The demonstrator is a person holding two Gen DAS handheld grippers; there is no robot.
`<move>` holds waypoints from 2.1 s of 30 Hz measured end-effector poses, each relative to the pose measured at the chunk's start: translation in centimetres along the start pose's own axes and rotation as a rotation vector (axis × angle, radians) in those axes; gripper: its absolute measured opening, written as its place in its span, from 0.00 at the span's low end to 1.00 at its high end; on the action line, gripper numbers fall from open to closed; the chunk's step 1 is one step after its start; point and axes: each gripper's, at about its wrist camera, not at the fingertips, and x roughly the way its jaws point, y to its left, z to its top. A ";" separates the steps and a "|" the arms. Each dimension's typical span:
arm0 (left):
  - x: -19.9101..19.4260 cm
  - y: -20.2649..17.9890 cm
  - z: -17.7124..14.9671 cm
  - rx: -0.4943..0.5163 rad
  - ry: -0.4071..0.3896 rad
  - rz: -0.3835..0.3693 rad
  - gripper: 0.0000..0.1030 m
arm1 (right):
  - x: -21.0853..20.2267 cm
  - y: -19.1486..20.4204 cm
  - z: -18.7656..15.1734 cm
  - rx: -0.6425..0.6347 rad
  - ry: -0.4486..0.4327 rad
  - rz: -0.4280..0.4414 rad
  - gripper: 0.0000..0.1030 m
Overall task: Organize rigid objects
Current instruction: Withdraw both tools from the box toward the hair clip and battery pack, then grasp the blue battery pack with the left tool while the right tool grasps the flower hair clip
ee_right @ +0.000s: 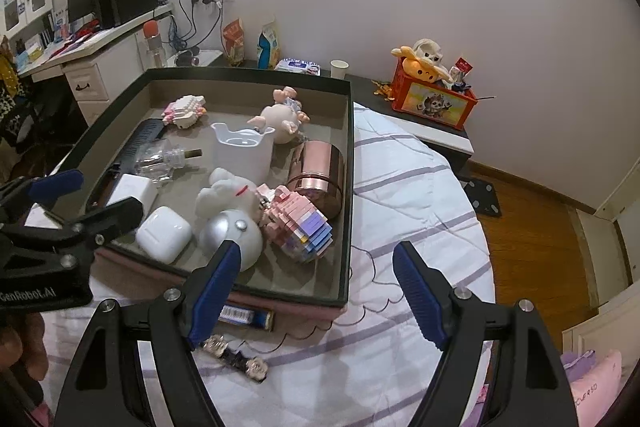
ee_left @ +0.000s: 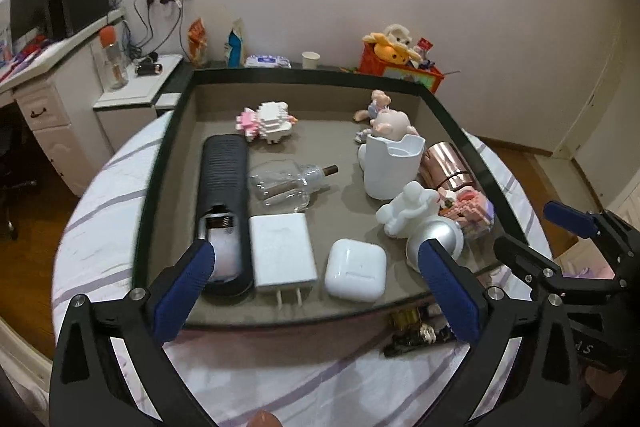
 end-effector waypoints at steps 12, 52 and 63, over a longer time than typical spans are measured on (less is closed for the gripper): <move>-7.4 1.7 -4.0 0.006 -0.074 0.053 1.00 | -5.6 -0.7 -4.1 0.114 -0.062 0.078 0.78; -6.8 2.4 -10.9 -0.021 0.047 0.076 1.00 | 0.3 1.1 -7.8 0.063 0.072 0.159 0.78; -4.3 2.6 -9.7 -0.021 0.072 0.075 1.00 | 3.6 2.9 -6.9 -0.027 0.082 0.224 0.77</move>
